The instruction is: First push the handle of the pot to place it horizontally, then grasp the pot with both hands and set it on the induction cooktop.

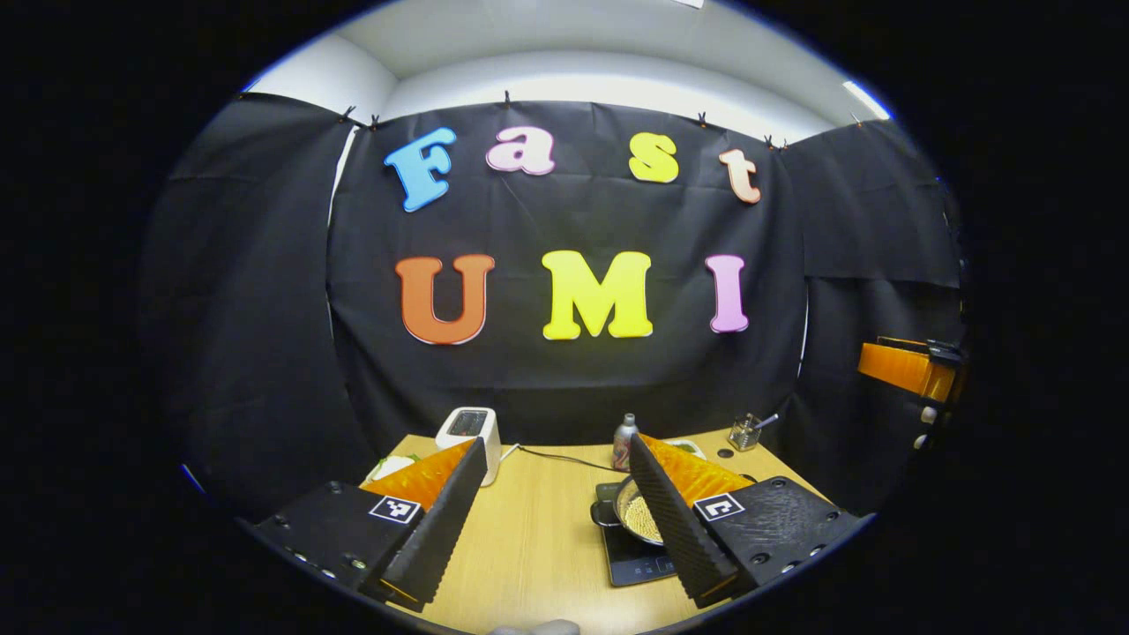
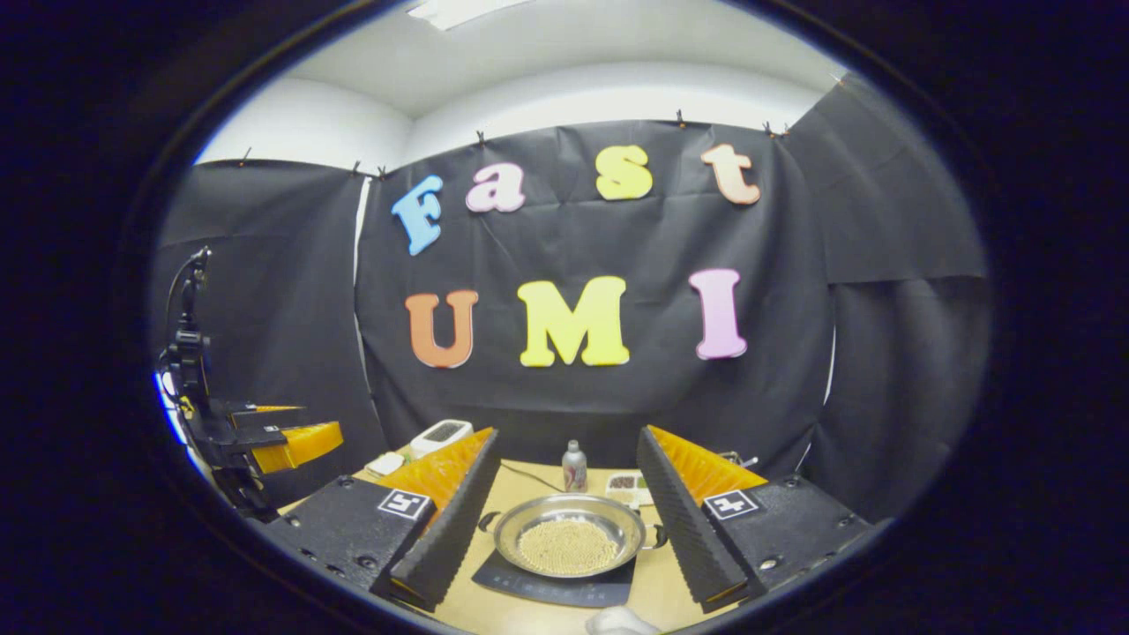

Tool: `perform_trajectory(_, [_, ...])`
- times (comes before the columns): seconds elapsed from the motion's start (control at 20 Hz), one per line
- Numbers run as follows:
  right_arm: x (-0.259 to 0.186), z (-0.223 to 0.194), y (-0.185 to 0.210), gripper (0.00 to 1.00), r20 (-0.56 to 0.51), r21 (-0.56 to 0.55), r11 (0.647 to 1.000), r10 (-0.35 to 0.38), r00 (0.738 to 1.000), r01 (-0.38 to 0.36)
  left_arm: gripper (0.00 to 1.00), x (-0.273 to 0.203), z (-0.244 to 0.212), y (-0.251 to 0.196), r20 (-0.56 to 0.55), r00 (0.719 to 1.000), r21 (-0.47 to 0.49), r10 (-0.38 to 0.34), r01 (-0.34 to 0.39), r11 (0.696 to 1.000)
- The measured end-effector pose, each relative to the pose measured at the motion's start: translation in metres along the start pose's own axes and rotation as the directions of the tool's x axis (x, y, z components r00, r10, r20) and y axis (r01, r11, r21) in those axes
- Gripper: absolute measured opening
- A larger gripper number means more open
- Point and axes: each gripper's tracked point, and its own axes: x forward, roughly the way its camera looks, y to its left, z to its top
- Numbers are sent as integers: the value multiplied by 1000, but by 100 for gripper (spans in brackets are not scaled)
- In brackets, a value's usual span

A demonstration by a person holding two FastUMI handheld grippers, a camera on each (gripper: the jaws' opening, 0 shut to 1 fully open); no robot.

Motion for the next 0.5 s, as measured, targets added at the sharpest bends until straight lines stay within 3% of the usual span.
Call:
perform_trajectory(0.2, [-27,28,-13,96,65,-4,997,-72,995,72,97,-29,31,25,60,998,-35,23,-21,999])
perform_trajectory(0.5, [-50,22,-25,96,39,19,992,-122,992,121,97,-54,31,48,77,995,-26,58,-56,998])
